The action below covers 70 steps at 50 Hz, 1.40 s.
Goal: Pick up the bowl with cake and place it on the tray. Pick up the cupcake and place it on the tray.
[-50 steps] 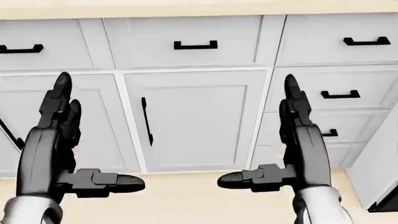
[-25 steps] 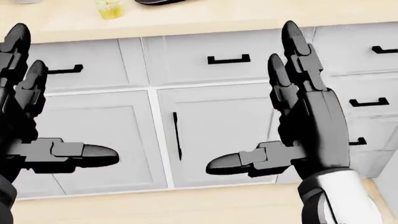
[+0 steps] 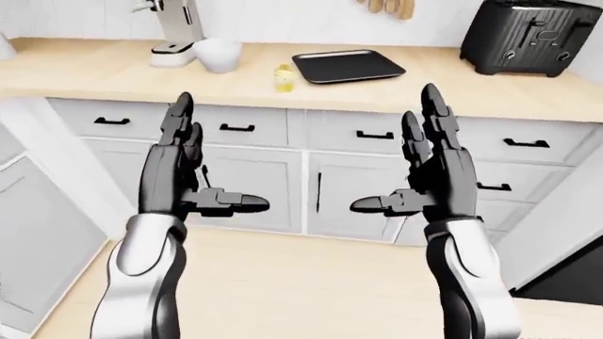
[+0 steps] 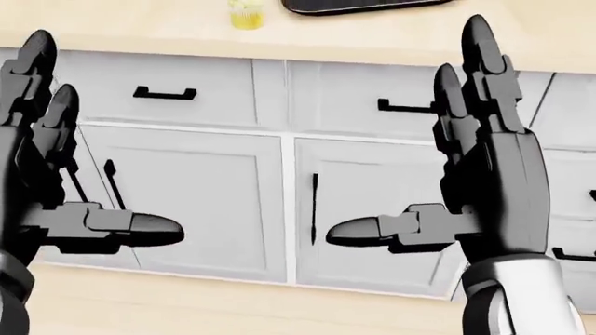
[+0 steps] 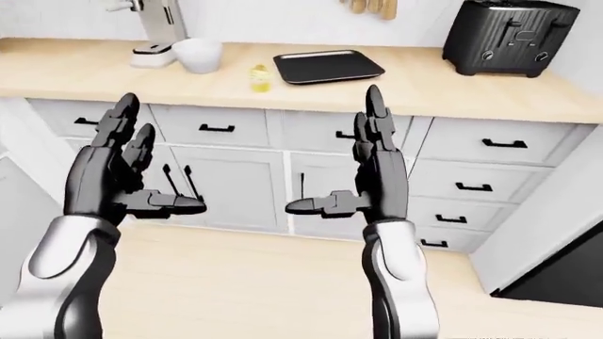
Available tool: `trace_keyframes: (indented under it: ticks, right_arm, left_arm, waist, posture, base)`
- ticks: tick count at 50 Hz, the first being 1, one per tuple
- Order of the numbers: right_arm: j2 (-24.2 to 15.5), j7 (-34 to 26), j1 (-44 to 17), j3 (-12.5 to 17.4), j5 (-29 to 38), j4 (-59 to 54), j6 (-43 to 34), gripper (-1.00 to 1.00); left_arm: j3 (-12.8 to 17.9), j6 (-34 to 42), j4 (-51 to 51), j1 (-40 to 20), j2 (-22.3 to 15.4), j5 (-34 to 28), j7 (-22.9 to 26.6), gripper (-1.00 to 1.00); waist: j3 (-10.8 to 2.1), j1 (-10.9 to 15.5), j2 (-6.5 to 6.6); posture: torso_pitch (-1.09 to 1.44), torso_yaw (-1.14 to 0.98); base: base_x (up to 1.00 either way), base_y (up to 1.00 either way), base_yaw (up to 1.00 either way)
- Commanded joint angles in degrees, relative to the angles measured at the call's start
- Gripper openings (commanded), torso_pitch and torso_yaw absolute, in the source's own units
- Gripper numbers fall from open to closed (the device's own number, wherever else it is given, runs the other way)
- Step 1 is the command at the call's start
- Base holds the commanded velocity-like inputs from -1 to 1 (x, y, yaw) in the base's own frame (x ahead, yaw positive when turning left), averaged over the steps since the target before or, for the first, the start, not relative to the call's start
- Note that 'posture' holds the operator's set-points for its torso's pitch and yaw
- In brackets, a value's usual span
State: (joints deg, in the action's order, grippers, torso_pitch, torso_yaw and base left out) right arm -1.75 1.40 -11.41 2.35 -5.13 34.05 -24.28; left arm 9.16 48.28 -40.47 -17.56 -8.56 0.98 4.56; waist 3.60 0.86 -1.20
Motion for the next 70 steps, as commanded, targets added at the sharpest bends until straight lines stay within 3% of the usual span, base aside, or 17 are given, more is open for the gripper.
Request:
trace_keyframes:
  ticks: [1, 6, 12, 17, 20, 21, 24, 30, 32, 33, 36, 41, 43, 44, 46, 53, 70]
  right_arm:
    - [-0.3, 0.4, -1.0, 0.6, -0.1, 0.8, 2.0, 1.0]
    - [-0.5, 0.6, -0.9, 0.5, 0.1, 0.6, 2.1, 1.0]
    - [-0.5, 0.6, -0.4, 0.7, 0.2, 0.2, 3.2, 1.0]
    - [-0.3, 0.9, -0.5, 0.7, 0.0, 0.1, 3.6, 1.0]
    - [-0.4, 0.8, -0.2, 0.6, 0.0, 0.0, 4.2, 1.0]
    - [-0.3, 0.7, -0.1, 0.6, -0.1, -0.2, 4.6, 1.0]
    - [-0.4, 0.9, -0.2, 0.7, -0.1, 0.5, 4.3, 1.0]
    - [-0.3, 1.0, -0.2, 0.5, 0.0, 0.4, 4.7, 1.0]
    - [-0.3, 0.9, -0.1, 0.4, 0.0, 0.8, 4.6, 1.0]
    - [-0.3, 0.9, -0.1, 0.3, 0.1, 1.0, 4.6, 1.0]
    - [-0.4, 0.8, -0.2, 0.4, 0.2, 1.5, 4.1, 1.0]
    - [-0.5, 1.0, -0.7, 0.6, 0.3, 2.1, 3.3, 1.0]
    - [-0.6, 0.9, -0.6, 1.0, 0.1, 1.8, 3.8, 1.0]
    - [-0.7, 1.0, -0.7, 1.2, -0.1, 2.4, 3.3, 1.0]
    - [-0.7, 1.0, -0.5, 1.2, -0.1, 2.0, 3.7, 1.0]
    - [-0.5, 1.2, -0.3, 1.0, -0.2, 1.5, 4.5, 1.0]
    - [-0.9, 1.3, -0.8, 1.7, -1.4, -1.1, 6.4, 1.0]
  left_arm:
    - [-0.1, -1.3, -1.2, -0.7, -0.1, 0.1, 0.1, 1.0]
    - [0.3, -1.0, -1.0, -1.4, -0.3, 0.3, 0.0, 1.0]
    - [-0.1, -0.9, -1.0, -1.6, -0.3, 0.3, -0.2, 1.0]
    - [0.1, -1.2, -0.8, -1.4, -0.3, 0.3, 0.0, 1.0]
    - [0.2, -0.5, -1.7, -1.4, -0.4, 0.5, 0.0, 1.0]
    - [0.2, 0.1, -2.2, -1.6, -0.4, 0.6, -0.1, 1.0]
    - [0.4, 0.1, -2.0, -2.0, -0.6, 0.7, -0.1, 1.0]
    - [1.0, 1.5, -3.6, -2.3, -0.9, 1.2, -0.1, 1.0]
    - [1.0, 2.7, -4.9, -2.4, -1.0, 1.5, -0.2, 1.0]
    - [1.1, 3.2, -5.4, -2.5, -1.1, 1.6, -0.3, 1.0]
    - [1.9, 4.9, -6.7, -3.0, -1.5, 2.1, -0.3, 1.0]
    - [1.5, 5.3, -6.7, -3.6, -1.7, 2.3, -0.8, 1.0]
    - [1.4, 6.0, -6.9, -4.2, -1.9, 2.3, -0.9, 1.0]
    - [1.4, 6.3, -6.9, -4.6, -2.0, 2.4, -0.9, 1.0]
    - [1.4, 5.9, -6.4, -4.7, -2.1, 2.3, -0.9, 1.0]
    - [1.3, 4.6, -5.5, -4.1, -1.9, 2.2, -0.6, 1.0]
    - [0.6, 6.3, -5.2, -6.7, -2.3, 1.8, -0.8, 1.0]
  waist:
    - [-0.19, 0.1, 0.18]
    - [-1.25, 1.6, -3.72]
    - [-1.67, 1.6, -3.05]
    - [-3.12, 1.7, -0.04]
    - [-3.85, 2.4, 4.37]
    - [-3.23, 2.9, 3.12]
    - [-2.45, 4.7, 5.15]
    - [-0.13, 3.1, 1.01]
    - [-2.64, 0.1, -4.34]
    - [-0.22, 1.3, -2.23]
    - [-2.91, -0.5, -1.95]
    - [-2.68, -1.1, 0.81]
    - [-3.31, -1.2, 4.52]
    - [-4.15, -0.9, 8.08]
    - [-3.2, -0.8, 5.27]
    - [-2.9, -1.0, 1.68]
    - [-1.32, -1.5, 3.69]
  posture:
    - [0.0, 0.0]
    - [0.0, 0.0]
    - [0.0, 0.0]
    - [0.0, 0.0]
    - [0.0, 0.0]
    - [0.0, 0.0]
    - [0.0, 0.0]
    - [0.0, 0.0]
    - [0.0, 0.0]
    - [0.0, 0.0]
    - [0.0, 0.0]
    - [0.0, 0.0]
    - [0.0, 0.0]
    - [0.0, 0.0]
    - [0.0, 0.0]
    - [0.0, 0.0]
    - [0.0, 0.0]
  base:
    - [1.0, 0.0, 0.0]
    - [0.86, 0.1, 0.0]
    - [0.64, 0.4, 0.0]
    - [0.64, 0.57, 0.0]
    - [0.53, 0.66, 0.0]
    - [0.22, 0.8, 0.0]
    - [0.13, 0.8, 0.0]
    - [0.06, 0.8, 0.0]
    - [0.0, 0.69, 0.0]
    - [0.0, 0.67, 0.0]
    - [-0.04, 0.66, 0.0]
    - [-0.05, 0.65, 0.0]
    - [-0.02, 0.65, 0.0]
    - [0.0, 0.66, 0.0]
    - [0.0, 0.66, 0.0]
    - [0.0, 0.62, 0.0]
    - [0.34, 0.13, 0.0]
